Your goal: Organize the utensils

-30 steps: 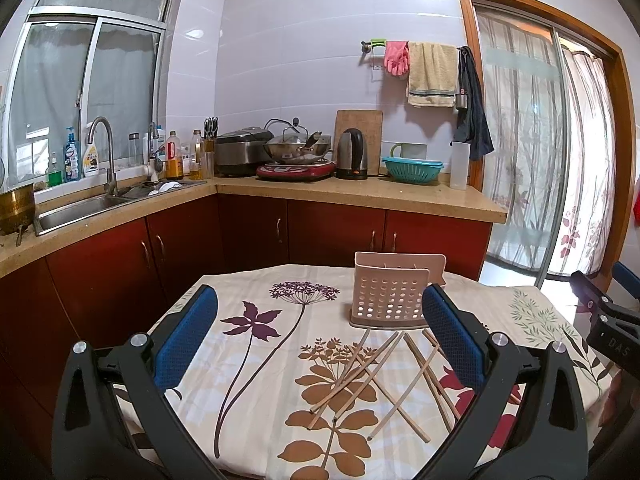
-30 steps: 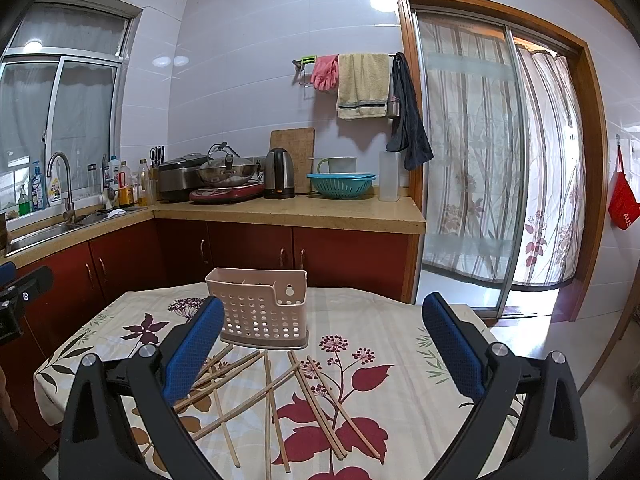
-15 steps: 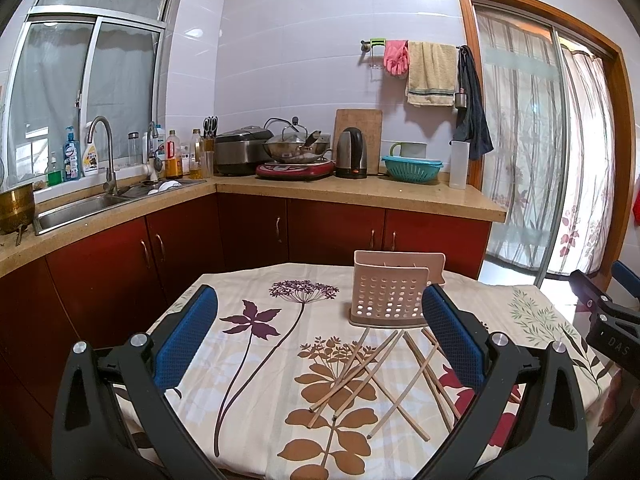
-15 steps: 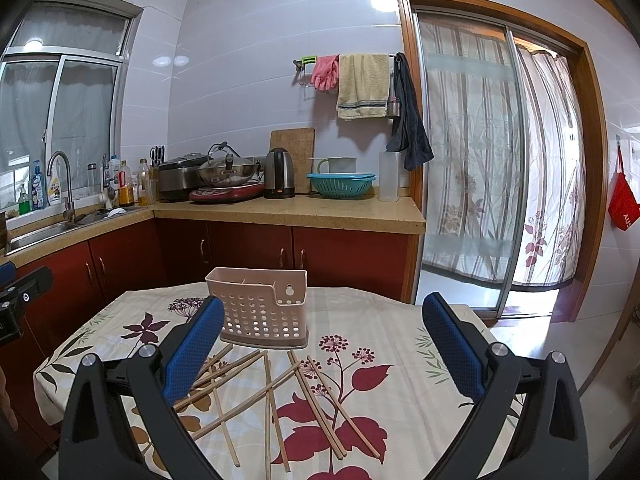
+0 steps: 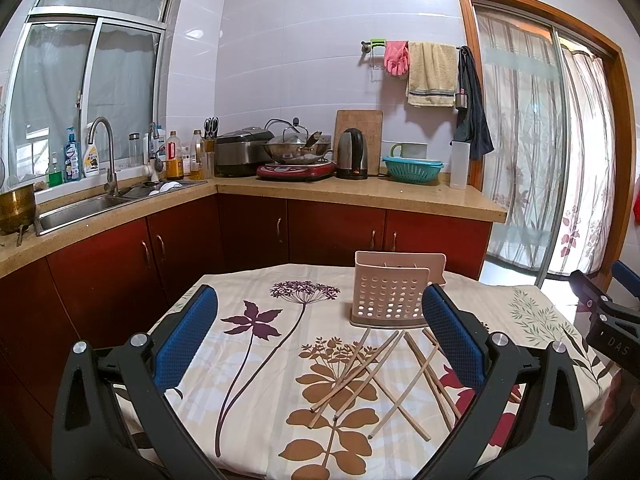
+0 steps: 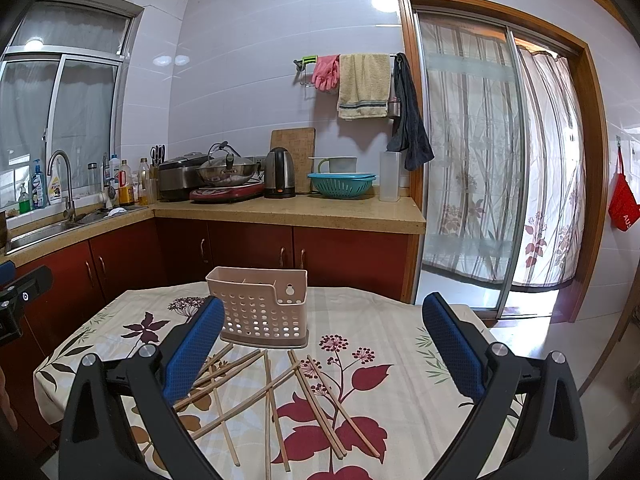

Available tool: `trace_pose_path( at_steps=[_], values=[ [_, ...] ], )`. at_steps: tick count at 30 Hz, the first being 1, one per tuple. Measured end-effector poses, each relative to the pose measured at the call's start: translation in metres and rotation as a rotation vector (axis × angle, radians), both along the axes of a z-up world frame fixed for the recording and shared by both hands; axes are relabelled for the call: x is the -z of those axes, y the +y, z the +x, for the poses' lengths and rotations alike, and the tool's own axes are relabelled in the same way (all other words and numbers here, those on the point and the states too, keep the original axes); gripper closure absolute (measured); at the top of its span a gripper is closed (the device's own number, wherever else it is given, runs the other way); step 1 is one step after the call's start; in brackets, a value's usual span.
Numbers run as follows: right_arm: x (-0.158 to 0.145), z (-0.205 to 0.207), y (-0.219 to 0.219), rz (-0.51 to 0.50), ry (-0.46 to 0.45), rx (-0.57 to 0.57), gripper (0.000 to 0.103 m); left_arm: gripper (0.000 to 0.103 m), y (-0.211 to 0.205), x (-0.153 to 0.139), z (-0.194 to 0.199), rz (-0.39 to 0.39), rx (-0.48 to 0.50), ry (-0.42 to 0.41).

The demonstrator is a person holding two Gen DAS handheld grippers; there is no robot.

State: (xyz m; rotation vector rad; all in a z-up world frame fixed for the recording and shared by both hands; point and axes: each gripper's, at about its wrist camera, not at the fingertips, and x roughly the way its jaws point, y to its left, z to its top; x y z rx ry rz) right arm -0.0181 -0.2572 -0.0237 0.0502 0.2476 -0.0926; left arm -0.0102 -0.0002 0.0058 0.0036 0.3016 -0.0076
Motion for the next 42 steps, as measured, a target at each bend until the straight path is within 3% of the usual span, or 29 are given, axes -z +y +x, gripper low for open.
trace_pose_path(
  at_steps=[28, 33, 42],
  values=[
    [0.009, 0.004, -0.004, 0.002, 0.023, -0.003, 0.006, 0.003, -0.001, 0.009, 0.004, 0.008, 0.004, 0.018],
    [0.023, 0.015, -0.01, 0.021, 0.062, -0.019, 0.006, 0.003, 0.001, 0.024, 0.019, 0.018, 0.002, 0.046],
    [0.073, 0.04, -0.024, 0.062, 0.156, -0.053, 0.006, 0.004, 0.001, 0.092, 0.056, 0.072, 0.018, 0.177]
  ],
)
